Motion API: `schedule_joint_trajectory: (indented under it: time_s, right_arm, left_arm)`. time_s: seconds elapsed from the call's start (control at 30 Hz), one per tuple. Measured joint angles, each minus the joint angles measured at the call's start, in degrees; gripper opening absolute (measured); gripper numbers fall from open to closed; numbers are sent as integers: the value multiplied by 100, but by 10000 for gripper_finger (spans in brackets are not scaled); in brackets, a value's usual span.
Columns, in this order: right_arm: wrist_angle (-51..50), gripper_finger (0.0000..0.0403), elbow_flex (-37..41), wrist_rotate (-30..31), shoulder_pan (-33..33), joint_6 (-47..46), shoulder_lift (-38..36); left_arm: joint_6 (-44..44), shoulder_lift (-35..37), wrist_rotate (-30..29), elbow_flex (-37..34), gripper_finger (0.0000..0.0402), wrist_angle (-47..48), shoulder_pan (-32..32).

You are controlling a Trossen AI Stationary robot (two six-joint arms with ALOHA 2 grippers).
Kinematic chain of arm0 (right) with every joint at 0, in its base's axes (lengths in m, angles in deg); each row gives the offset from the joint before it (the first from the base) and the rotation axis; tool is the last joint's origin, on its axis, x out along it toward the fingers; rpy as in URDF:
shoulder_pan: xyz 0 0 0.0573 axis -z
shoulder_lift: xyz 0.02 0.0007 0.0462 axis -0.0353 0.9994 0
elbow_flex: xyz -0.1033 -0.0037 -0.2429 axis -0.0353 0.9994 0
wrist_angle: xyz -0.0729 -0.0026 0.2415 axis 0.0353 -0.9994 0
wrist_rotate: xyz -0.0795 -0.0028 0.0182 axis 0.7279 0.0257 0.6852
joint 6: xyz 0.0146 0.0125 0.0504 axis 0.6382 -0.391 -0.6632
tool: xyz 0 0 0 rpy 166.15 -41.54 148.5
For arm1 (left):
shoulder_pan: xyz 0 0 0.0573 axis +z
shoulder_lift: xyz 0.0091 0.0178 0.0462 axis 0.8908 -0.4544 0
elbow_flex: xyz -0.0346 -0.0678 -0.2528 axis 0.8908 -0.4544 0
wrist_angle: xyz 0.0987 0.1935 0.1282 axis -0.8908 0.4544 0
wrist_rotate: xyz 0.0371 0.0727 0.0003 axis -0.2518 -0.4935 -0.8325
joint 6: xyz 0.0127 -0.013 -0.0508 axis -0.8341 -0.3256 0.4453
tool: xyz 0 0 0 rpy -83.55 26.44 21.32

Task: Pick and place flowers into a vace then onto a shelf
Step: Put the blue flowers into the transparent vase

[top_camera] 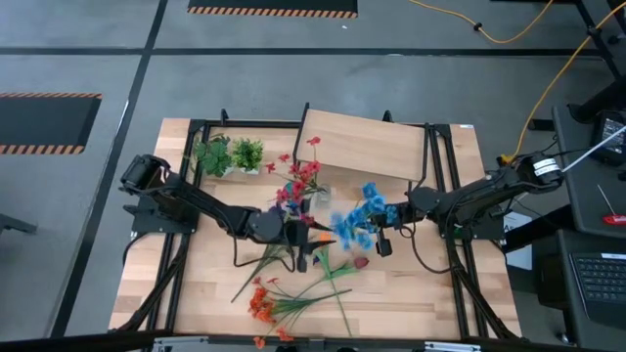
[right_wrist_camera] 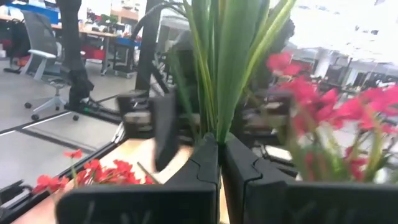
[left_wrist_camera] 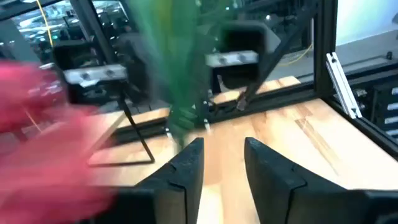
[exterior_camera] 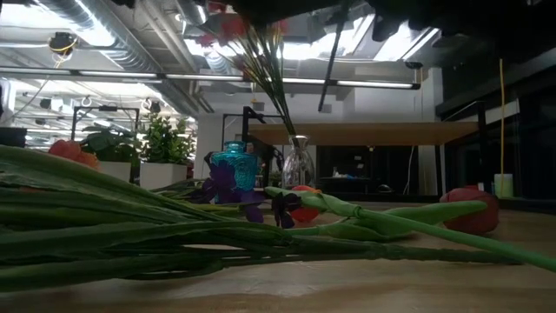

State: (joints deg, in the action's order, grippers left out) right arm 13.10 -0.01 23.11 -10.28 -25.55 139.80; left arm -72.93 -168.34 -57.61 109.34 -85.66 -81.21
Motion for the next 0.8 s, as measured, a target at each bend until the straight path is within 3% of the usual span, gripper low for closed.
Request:
schedule_joint_trajectory:
  time_s: [0.33, 0.5, 0.67, 0.8]
  right_arm:
    - [-449, 1, 0, 14, 224, 54, -340]
    - [-446, 1, 0, 23, 517, 50, -334]
    - [-363, 0, 0, 17, 781, 50, -331]
    - [-341, 0, 0, 18, 949, -46, -331]
  left_arm:
    - [83, 0, -1288, 1, 113, 575, -940]
    - [709, 9, -2211, 2, 104, 1085, -1308]
    - [1837, 70, -2279, 2, 84, 2007, -1482]
    - [2229, 70, -2281, 2, 62, 2459, -1490]
